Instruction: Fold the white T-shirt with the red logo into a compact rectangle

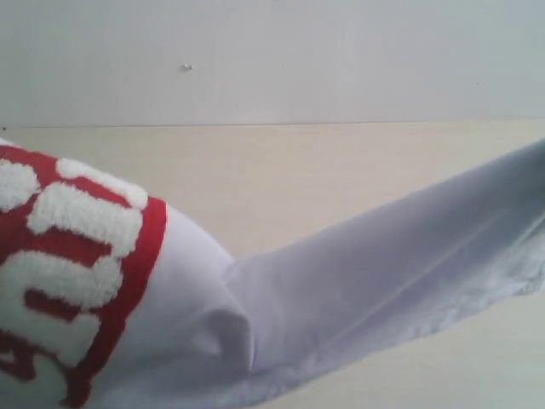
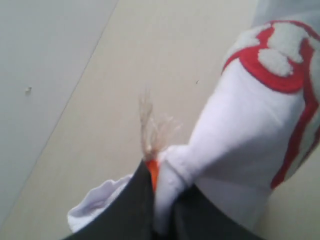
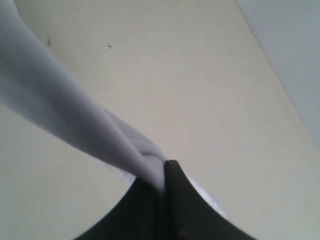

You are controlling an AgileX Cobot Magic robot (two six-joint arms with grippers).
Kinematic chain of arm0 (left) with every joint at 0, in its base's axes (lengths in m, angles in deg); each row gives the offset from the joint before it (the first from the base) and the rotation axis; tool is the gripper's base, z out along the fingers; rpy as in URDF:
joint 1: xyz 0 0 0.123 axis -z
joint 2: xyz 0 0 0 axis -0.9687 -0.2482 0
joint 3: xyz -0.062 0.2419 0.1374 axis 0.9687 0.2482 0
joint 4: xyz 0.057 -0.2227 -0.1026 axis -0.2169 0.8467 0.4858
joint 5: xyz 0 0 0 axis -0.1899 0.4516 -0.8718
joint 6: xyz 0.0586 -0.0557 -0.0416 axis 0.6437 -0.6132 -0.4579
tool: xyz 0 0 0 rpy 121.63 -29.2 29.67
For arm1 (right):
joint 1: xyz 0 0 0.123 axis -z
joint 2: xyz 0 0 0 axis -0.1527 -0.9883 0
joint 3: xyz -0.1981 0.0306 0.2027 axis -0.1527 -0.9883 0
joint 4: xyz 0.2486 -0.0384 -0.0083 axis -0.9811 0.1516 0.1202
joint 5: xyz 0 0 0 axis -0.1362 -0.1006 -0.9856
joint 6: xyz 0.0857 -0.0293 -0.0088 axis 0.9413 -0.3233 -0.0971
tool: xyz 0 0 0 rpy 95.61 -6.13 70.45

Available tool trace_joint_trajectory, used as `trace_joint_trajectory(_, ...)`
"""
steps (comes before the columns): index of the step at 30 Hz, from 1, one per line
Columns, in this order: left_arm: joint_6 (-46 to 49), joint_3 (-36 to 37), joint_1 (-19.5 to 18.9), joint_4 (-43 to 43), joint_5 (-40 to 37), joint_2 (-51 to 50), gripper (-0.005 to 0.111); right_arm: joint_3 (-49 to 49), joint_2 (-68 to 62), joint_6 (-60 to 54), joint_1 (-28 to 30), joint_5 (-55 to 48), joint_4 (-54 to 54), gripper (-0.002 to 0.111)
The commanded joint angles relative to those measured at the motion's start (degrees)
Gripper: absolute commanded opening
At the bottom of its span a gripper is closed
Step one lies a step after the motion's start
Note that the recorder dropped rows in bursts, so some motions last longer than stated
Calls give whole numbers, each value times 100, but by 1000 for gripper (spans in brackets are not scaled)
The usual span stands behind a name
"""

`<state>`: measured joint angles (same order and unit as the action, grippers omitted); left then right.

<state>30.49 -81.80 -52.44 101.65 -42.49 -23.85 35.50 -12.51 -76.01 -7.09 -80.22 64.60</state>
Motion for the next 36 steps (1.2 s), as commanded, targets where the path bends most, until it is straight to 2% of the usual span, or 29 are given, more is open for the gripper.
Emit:
trace_joint_trajectory(1, -972, 50, 344, 419, 74, 431, 0, -289, 482, 102, -476, 6, -183, 0)
trace_joint_trajectory(4, -762, 50, 419, 489, 74, 558, 0, -312, 614, 325, -668, 6, -240, 0)
trace_joint_trajectory(8, -875, 202, 419, -55, 74, 357, 0, -337, 592, 501, -699, 6, -187, 0)
trace_joint_trajectory(17, -1330, 1280, 408, -1542, 74, -1207, 0, -836, -393, 886, -699, 6, 623, 0)
trace_joint_trajectory(18, -1379, 1330, 376, -1651, 74, -1469, 0, -880, -581, 958, -699, 270, 720, 0)
trace_joint_trajectory(26, -1545, 1357, -285, -1691, 1509, -2858, 0, -1051, -1926, 1507, -699, 1746, 1776, 0)
trace_joint_trajectory(33, -1523, 1430, -1013, -1714, 3026, -3786, 0, -1051, -3246, 2853, -699, 3464, 3034, 0)
trace_joint_trajectory(36, -1441, 1430, -1214, -1714, 3514, -4238, 0, -1039, -3782, 3353, -699, 4000, 3423, 0)
